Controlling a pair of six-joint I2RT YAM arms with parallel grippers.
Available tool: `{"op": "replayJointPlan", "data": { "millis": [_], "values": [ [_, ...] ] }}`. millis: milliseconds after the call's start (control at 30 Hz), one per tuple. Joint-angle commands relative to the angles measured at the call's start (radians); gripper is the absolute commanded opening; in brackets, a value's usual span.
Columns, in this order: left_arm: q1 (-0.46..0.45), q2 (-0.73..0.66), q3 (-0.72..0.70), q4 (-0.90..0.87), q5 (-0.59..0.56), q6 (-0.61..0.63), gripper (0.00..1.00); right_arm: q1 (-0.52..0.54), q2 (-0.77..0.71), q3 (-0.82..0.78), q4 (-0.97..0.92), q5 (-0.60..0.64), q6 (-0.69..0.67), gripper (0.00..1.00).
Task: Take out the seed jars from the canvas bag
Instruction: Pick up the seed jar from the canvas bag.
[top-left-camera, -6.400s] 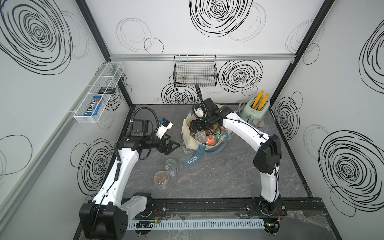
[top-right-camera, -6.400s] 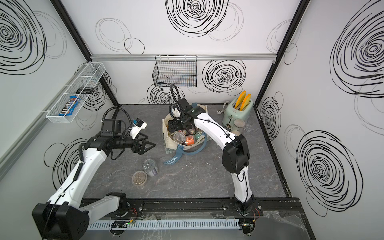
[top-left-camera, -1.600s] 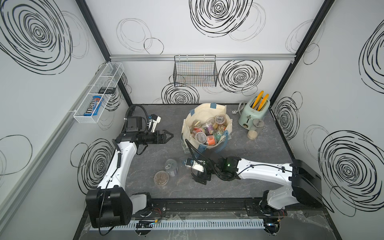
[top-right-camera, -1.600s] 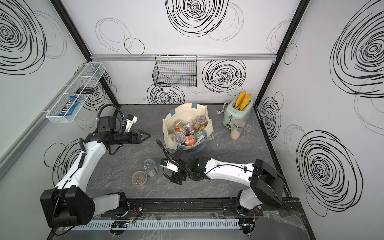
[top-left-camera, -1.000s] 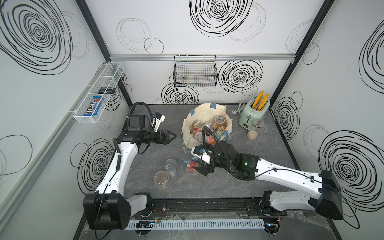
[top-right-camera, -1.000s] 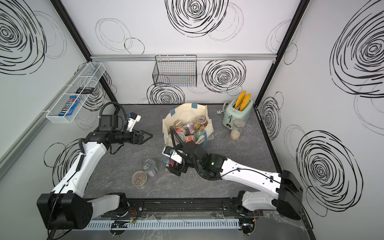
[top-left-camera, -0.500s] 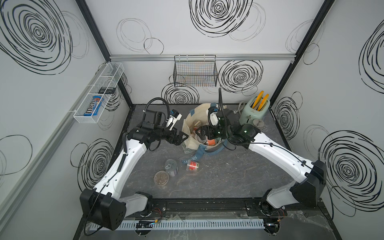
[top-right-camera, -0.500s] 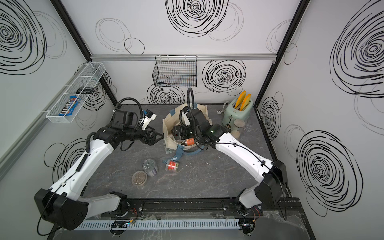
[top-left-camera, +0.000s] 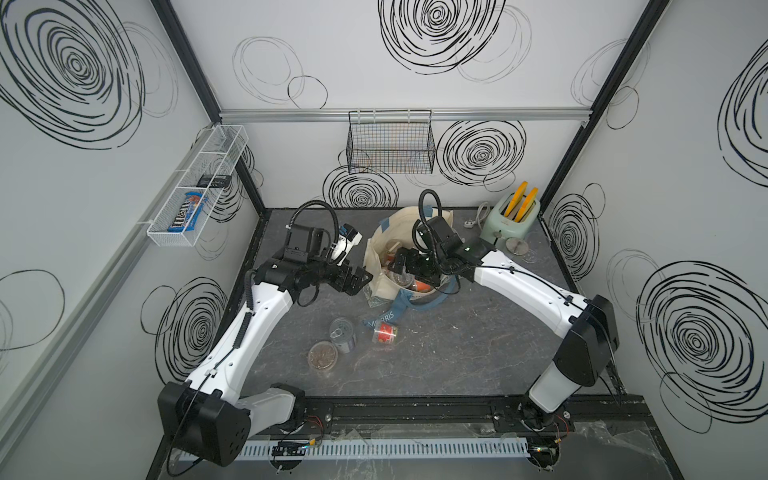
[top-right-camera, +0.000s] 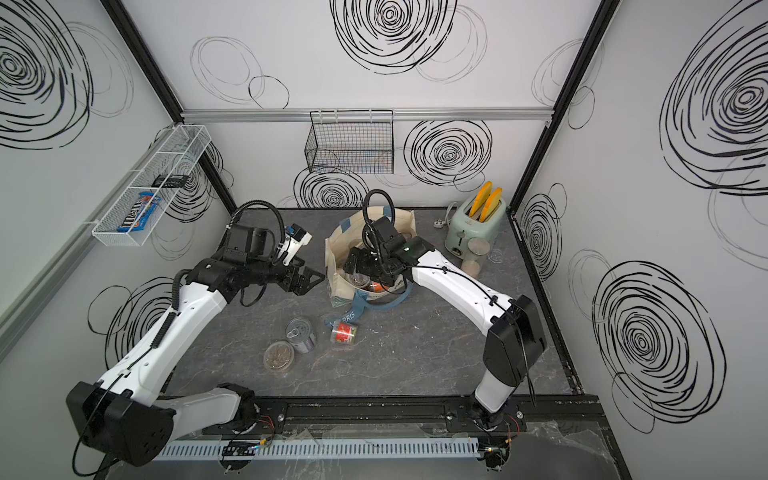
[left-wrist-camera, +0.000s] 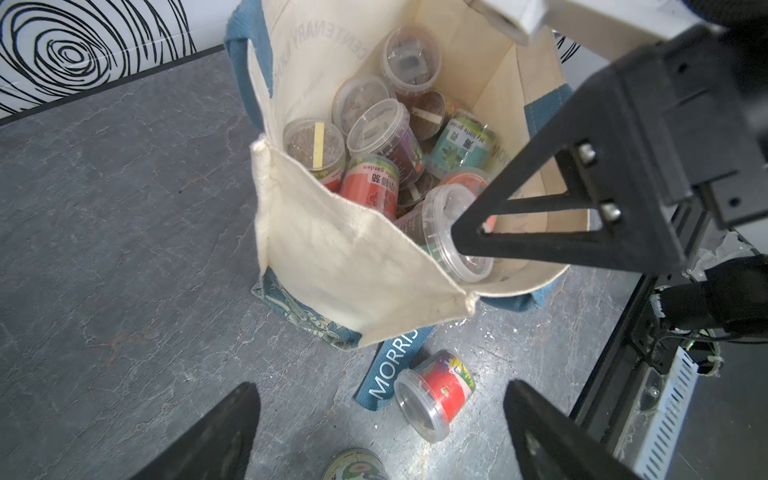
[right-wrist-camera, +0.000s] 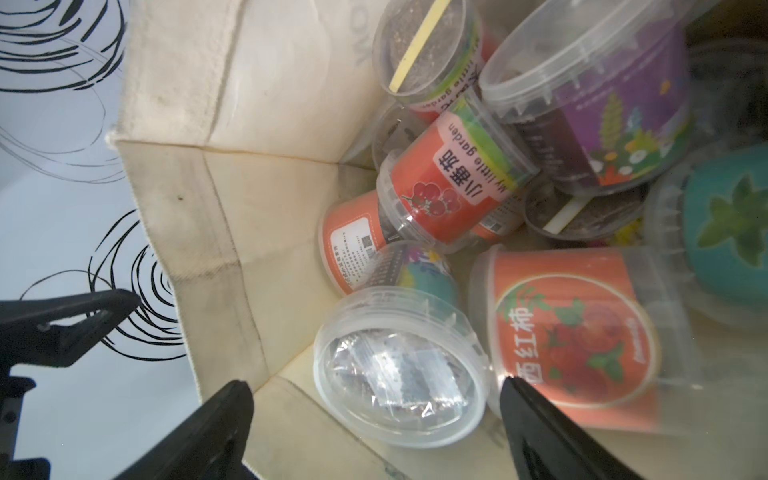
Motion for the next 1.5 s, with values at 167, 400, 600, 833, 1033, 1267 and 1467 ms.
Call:
{"op": "replayJointPlan", "data": {
  "millis": [167,400,600,833,1033,1267,1467],
  "values": [
    [-0.005,-0.017,-0.012,0.018,0.009,0.028,0.96,0.029,0.071,0.058,-0.113,0.056,0.134,0.97],
    [-0.005,-0.021,-0.019,0.017,0.013,0.029,0.96,0.040,0.096,0.048,-0.084,0.044,0.136,1.00],
    [-0.003,-0.022,-0.019,0.017,0.013,0.029,0.96,0.044,0.101,0.034,-0.038,0.027,0.137,0.88],
    [-0.001,-0.028,-0.024,0.020,0.015,0.028,0.96,0.035,0.061,0.010,0.002,0.057,0.109,0.78],
    [0.004,-0.033,-0.027,0.020,0.015,0.027,0.96,0.022,0.035,-0.021,0.017,0.052,0.104,0.76],
    [0.014,-0.033,-0.029,0.028,0.021,0.017,0.96,0.005,-0.019,-0.049,0.045,0.057,0.072,0.76],
    [0.027,-0.031,-0.022,0.028,0.032,0.007,0.96,-0.020,-0.069,-0.040,0.034,0.085,0.029,0.76]
  ]
}}
